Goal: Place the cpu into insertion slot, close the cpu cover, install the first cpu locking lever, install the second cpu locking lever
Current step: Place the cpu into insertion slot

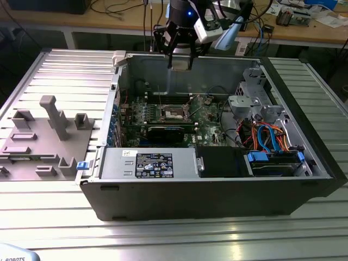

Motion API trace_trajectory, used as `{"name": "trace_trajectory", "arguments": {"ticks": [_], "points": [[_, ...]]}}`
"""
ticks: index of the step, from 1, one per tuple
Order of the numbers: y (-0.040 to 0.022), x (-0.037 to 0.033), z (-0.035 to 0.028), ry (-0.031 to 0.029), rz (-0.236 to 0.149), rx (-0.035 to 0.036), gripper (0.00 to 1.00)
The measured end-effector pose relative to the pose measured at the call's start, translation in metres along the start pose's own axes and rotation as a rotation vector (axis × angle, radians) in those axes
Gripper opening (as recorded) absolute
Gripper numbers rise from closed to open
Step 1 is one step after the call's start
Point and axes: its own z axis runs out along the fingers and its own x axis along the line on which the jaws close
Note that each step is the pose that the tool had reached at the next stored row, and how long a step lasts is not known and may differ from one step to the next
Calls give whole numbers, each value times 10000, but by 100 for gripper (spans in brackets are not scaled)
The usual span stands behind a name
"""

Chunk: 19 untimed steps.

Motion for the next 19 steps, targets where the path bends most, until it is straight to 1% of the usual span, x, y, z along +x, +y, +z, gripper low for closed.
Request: {"name": "trace_trajectory", "arguments": {"ticks": [19], "points": [[-5,-1,53,0,1,0,55]]}}
